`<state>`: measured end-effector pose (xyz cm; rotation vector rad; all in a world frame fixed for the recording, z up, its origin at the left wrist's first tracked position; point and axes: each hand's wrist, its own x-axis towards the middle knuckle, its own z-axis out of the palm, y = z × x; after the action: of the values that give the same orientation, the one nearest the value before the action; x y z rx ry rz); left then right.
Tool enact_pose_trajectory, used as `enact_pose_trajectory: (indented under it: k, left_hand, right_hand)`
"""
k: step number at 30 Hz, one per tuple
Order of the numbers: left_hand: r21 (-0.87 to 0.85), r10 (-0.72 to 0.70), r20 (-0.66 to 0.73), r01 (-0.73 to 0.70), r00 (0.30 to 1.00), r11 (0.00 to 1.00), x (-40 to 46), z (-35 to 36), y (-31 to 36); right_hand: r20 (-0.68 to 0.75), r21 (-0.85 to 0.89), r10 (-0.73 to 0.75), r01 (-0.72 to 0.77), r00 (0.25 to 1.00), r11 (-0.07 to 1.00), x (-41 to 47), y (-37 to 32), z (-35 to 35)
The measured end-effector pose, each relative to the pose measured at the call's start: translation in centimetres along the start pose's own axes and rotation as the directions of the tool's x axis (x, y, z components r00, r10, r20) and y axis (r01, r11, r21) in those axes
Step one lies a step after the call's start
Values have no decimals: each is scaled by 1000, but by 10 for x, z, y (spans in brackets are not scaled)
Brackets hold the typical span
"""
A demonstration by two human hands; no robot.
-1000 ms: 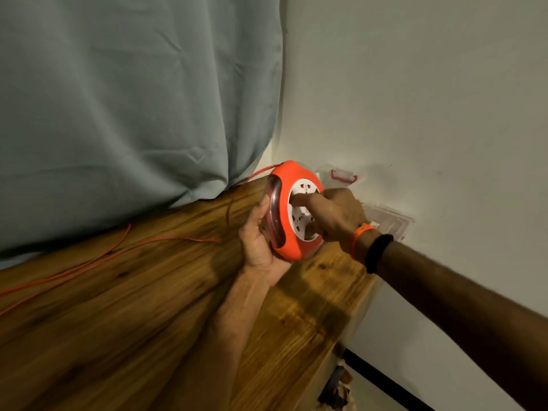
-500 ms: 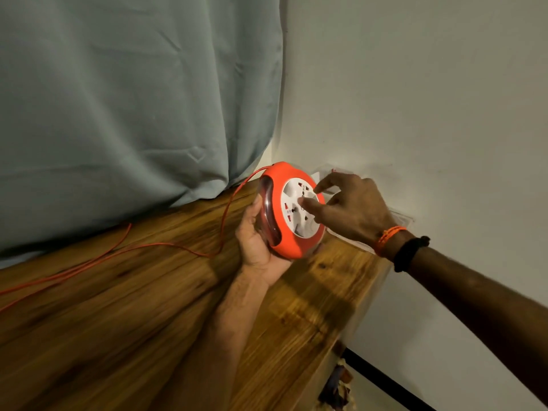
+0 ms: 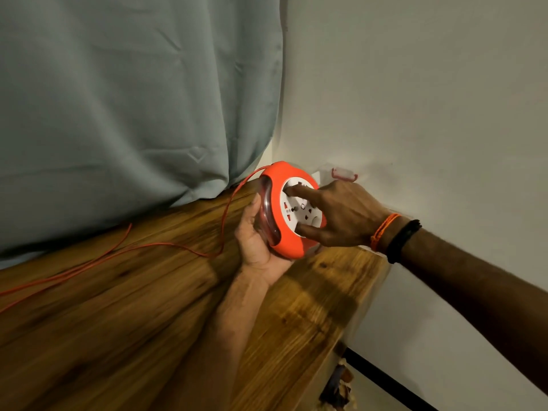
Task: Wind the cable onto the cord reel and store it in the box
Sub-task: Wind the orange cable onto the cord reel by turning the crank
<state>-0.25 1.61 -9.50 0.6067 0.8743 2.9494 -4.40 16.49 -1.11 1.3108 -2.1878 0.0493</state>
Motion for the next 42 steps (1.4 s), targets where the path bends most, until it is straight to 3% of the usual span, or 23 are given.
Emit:
enact_pose_trajectory:
  k: [4, 6, 7, 8, 9, 10, 11, 12, 17, 19, 22, 24, 26, 29, 33, 39, 42]
  left_hand:
    - [-16, 5, -5, -5, 1000, 1000, 1, 3, -1]
    - [-4, 31, 6, -31, 1000, 1000, 0, 6, -1]
    - [14, 48, 3, -48, 999, 999, 0, 8, 0]
    - [35, 65, -9, -65, 998, 997, -1, 9, 0]
    - [55, 81, -23, -80, 996, 995, -1, 10, -1]
    - [70, 95, -31, -93, 995, 993, -1, 11, -2]
    - [73, 101, -29, -99, 994, 992, -2, 12, -3]
    - [69, 99, -24, -97, 995, 993, -2, 13, -4]
    - [77, 82, -69, -77, 994, 994, -3, 14, -3]
    - [81, 79, -96, -72, 992, 994, -3, 14, -2]
    - [85, 76, -137, -65, 988, 994, -4, 13, -1]
    - [81, 57, -149, -45, 987, 996, -3, 12, -1]
    - [69, 45, -144, -35, 989, 997, -2, 9, -2]
    - [42, 49, -121, -44, 991, 998, -1, 6, -2]
    - [40, 27, -78, -24, 997, 999, 0, 6, -2]
    - [19, 0, -70, 2, 998, 1000, -1, 9, -4]
    - [4, 19, -36, -19, 999, 1000, -2, 11, -4]
  right_hand:
    - [-39, 19, 20, -19, 999, 1000, 3, 1, -1]
    - [-96, 201, 251, -228, 963, 953, 3, -11, 4]
    - [-81, 344, 442, -391, 894, 854, 4, -16, 11]
    - [29, 518, 634, -554, 773, 652, 7, -20, 14]
    - [235, 673, 744, -657, 626, 340, 9, -22, 18]
    - [455, 734, 732, -679, 508, 15, 10, -22, 22]
    - [573, 738, 678, -649, 460, -183, 9, -22, 23]
    - [607, 732, 658, -635, 445, -246, 9, -22, 22]
    - [552, 731, 644, -679, 529, -70, 8, -22, 8]
    - [453, 683, 671, -713, 587, 162, 5, -20, -1]
    - [103, 478, 663, -621, 742, 621, -7, -16, -8]
    - [-35, 350, 516, -473, 856, 809, -12, -13, -13]
    - [-81, 256, 333, -303, 940, 918, -15, -8, -17]
    - [-50, 78, 112, -108, 992, 991, -15, -1, -16]
    - [-7, -39, 11, -11, 1000, 999, -10, 4, -7]
    - [-12, -56, -12, 11, 1000, 998, -3, 4, 0]
    - [-82, 94, 131, -124, 988, 988, -2, -4, 2]
